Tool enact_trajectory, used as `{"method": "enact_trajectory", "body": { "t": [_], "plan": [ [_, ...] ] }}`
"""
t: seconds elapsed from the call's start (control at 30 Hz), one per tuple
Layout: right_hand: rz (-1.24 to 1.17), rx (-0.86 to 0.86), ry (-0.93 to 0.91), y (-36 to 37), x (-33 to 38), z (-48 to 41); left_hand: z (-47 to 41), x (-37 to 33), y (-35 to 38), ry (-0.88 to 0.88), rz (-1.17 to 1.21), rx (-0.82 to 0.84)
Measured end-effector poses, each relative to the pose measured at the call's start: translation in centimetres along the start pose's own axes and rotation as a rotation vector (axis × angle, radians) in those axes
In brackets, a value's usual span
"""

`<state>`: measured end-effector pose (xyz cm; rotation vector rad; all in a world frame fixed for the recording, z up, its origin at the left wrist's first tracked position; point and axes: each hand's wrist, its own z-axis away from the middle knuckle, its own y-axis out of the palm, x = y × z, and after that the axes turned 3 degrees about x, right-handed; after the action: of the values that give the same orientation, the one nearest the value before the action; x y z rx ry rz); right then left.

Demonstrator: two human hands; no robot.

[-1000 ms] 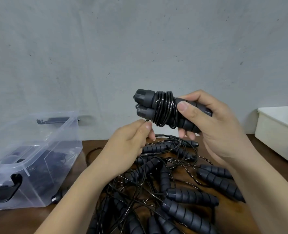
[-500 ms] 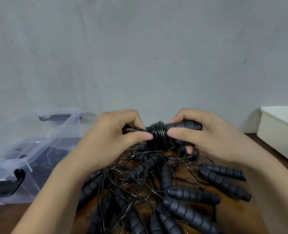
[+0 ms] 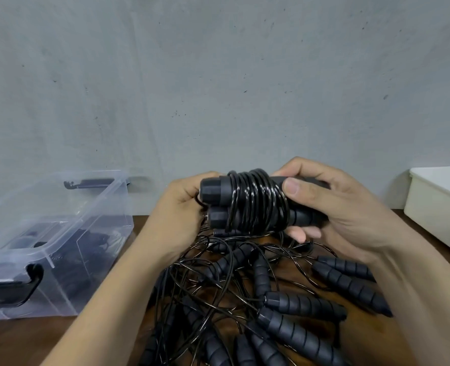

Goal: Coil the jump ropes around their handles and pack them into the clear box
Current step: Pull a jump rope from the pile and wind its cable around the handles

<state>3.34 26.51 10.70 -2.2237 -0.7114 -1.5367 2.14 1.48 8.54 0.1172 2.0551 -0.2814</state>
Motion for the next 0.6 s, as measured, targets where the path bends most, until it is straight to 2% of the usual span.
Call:
{"method": "enact_trajectory", "body": {
  "t": [0.1,0.2,0.33,0.47,0.6],
  "plan": [
    [-0.037,-0.127,-0.048,0.3,-0.1,-0.3,-0.2,0.7,0.8,-0.076,-0.024,-0.077],
    [-0.009,-0.192,-0.118,0.6,-0.3,-0.5,0.1,1.1,1.5,-0.117,-0.071,-0.077],
    [0.122,-0.292,-0.178,0.8,-0.8,-0.8,0.0,1.6,2.1,-0.114,0.076,-0.075],
    [0.316,-0.317,-0.214,0.9,-1.2,-0.8,-0.3,1.6,1.8,-0.135,0.244,0.015],
    [0.659,-0.288,-0.252,0.7,-1.5,-0.6,-1.0,1.4,1.1,-0.198,0.376,0.041]
  ]
}}
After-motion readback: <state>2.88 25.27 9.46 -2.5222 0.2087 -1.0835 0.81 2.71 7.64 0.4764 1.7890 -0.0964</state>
